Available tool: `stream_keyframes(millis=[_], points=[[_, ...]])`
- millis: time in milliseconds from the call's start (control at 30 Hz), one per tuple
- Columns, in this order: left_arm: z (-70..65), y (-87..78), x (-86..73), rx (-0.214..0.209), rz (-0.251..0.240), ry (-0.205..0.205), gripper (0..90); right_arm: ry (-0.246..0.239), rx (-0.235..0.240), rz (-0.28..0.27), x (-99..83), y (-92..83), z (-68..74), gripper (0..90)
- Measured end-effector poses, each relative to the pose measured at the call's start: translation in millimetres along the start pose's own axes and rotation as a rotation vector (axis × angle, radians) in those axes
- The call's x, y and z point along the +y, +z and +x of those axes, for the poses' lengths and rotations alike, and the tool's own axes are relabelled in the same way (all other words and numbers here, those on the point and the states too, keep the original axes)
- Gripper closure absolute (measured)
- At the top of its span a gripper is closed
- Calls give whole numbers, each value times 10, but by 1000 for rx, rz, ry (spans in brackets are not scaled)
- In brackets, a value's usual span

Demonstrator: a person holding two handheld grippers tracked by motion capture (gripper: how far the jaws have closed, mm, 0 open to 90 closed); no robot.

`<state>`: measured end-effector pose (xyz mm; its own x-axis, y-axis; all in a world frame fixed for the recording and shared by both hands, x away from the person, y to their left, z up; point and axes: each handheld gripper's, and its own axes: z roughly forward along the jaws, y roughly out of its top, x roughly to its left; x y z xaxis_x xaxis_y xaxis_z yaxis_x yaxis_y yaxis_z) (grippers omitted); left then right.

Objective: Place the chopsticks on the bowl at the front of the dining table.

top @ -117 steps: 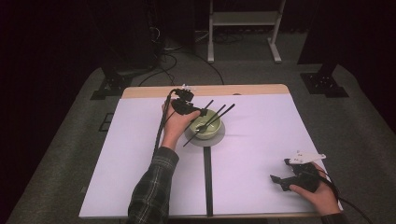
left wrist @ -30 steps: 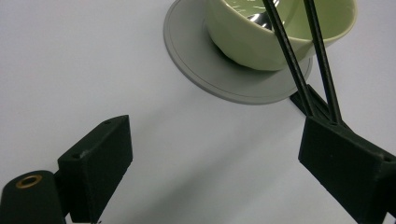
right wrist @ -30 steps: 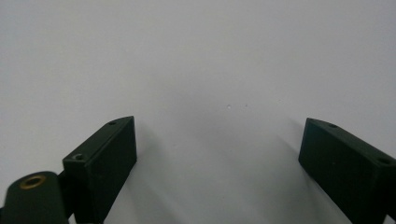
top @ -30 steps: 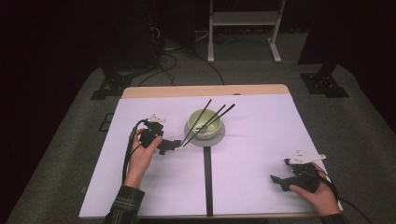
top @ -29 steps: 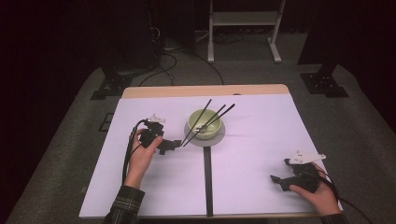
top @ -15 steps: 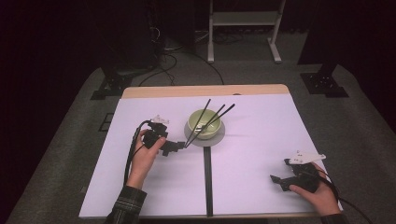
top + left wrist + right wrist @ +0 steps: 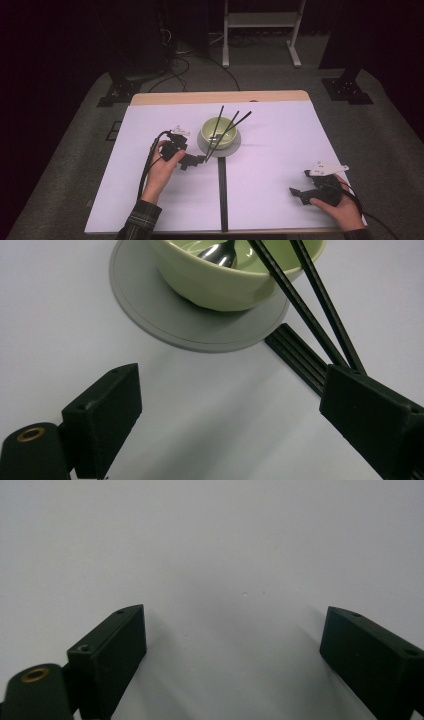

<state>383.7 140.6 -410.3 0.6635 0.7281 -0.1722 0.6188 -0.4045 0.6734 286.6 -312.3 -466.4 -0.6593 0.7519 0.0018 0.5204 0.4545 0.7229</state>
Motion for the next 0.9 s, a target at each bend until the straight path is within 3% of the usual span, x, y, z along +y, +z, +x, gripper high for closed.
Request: stream_keyframes(millis=[167,533,900], points=[[-12,22,1,-1,7,2,89,0,0,0,0,0,0,100],[159,-92,67,20,-18,-21,89,0,-1,0,0,-1,1,100],[243,-166,475,33,-59,-19,89,0,-1,-1,0,0,0,100]])
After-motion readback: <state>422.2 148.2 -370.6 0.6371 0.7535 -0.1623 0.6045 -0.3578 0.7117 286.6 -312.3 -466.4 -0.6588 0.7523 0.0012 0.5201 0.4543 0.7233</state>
